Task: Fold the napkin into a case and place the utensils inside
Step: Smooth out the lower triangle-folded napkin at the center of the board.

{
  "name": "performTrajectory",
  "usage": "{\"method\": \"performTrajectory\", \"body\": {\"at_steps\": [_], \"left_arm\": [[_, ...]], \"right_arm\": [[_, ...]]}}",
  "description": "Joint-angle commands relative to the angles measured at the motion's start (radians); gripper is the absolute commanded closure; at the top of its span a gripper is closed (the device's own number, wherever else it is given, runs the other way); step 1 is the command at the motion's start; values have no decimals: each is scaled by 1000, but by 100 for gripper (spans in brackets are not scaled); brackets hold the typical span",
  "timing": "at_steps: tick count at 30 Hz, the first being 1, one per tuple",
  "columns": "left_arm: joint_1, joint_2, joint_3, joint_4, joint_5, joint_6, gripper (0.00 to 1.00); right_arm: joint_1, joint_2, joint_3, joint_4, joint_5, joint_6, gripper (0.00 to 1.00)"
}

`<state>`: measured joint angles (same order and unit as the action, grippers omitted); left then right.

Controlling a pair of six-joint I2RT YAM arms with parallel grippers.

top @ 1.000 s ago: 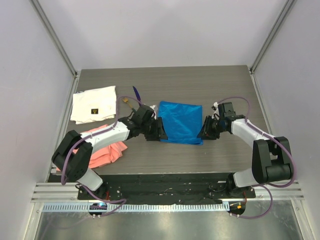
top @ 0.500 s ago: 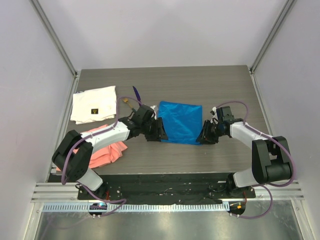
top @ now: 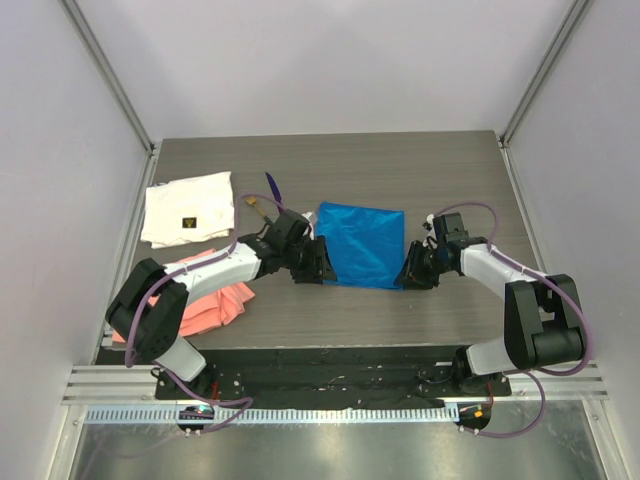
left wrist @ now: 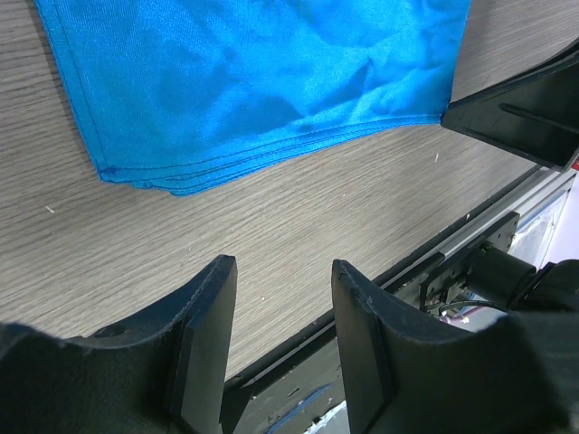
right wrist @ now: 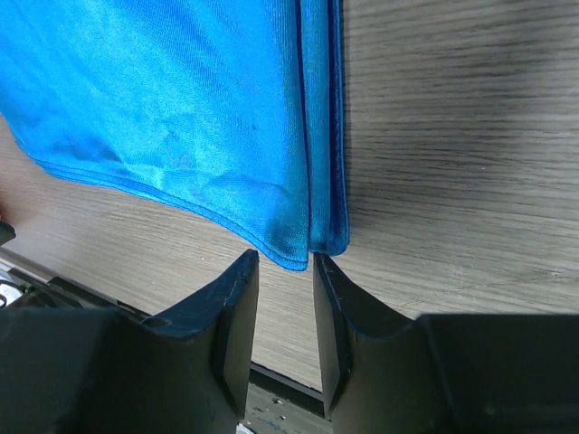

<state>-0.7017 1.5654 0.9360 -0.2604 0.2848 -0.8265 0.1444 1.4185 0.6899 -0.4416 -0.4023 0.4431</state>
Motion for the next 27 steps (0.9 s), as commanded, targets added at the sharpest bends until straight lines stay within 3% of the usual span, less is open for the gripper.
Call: {"method": "performTrajectory", "body": {"at_steps": [1,6,19,27], "left_arm": [[2,-5,18,35,22,12,50],[5,-10,14,35,24,15,50],[15,-21,6,38,33,17,50],[22,-30,0,35,34,21,50]], "right_arm": [[12,-4,-4,32,-3,5,65],[14,17,-3,43,-4,6,71],[15,19,-7,47,6,8,72],[14,31,19,41,19,6,92]]}}
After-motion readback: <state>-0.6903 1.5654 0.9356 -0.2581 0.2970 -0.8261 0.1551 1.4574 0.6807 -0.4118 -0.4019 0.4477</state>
